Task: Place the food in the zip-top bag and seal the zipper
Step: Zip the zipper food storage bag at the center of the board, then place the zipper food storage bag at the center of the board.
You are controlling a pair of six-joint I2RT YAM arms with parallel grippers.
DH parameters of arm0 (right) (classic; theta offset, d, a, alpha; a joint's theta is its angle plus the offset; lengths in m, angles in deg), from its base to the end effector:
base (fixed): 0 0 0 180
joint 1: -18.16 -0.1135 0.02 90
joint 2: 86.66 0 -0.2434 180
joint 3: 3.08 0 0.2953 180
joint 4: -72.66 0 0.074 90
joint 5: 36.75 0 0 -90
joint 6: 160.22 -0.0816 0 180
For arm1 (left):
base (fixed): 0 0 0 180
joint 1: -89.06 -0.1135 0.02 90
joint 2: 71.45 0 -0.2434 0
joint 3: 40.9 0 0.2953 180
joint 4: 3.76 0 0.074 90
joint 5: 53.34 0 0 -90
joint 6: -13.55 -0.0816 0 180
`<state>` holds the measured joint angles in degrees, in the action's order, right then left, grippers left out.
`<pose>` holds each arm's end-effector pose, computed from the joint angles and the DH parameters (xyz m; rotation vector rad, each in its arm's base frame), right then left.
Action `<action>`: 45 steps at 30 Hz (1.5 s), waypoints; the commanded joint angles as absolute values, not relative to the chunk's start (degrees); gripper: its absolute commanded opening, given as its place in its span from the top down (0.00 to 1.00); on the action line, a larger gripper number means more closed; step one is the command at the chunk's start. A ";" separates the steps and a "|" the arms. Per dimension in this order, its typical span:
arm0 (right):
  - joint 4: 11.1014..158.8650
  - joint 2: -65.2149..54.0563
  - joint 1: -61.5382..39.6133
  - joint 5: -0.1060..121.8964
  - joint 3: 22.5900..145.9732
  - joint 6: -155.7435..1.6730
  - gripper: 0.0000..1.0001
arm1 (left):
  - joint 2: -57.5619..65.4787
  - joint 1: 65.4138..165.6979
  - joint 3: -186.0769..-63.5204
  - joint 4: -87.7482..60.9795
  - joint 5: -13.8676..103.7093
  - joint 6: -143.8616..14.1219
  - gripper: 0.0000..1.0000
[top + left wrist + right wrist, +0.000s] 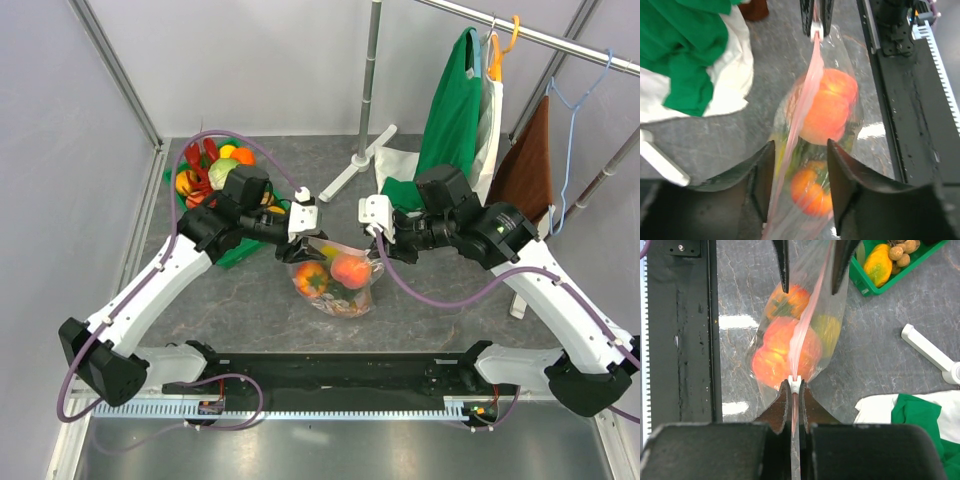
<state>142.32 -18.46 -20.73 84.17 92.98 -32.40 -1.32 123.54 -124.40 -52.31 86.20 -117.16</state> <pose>0.2057 0.2197 0.3815 -1.6036 1.5809 0.6274 0.2355 -0.2371 0.3376 1.6027 1.2955 -0.8670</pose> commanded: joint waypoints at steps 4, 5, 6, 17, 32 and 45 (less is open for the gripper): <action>142.31 -19.51 -21.30 83.14 92.67 -30.41 1.00 | 1.76 123.95 -129.71 -61.45 84.39 -122.86 0.82; 142.57 -19.51 -21.39 82.96 92.58 -30.23 1.00 | 1.59 123.95 -130.06 -61.80 84.21 -122.77 0.87; 142.75 -19.51 -21.39 82.70 92.58 -30.14 1.00 | 1.42 123.95 -130.06 -62.07 83.77 -122.68 0.97; 147.58 -23.81 -21.30 73.65 90.04 -28.39 1.00 | -1.40 119.29 -129.53 -63.21 83.42 -119.96 0.98; 134.67 -24.34 -20.51 72.50 94.43 -53.77 0.02 | 6.50 119.47 -139.98 -54.17 82.99 -109.50 0.98; 126.31 -23.73 -13.21 75.84 103.39 -71.63 0.02 | 24.52 118.41 -160.99 -51.88 79.11 -115.13 0.98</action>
<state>129.66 -23.74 -14.00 74.42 101.03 -65.82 22.48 118.55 -156.35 -55.45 78.66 -113.55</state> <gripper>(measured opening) 0.980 0.034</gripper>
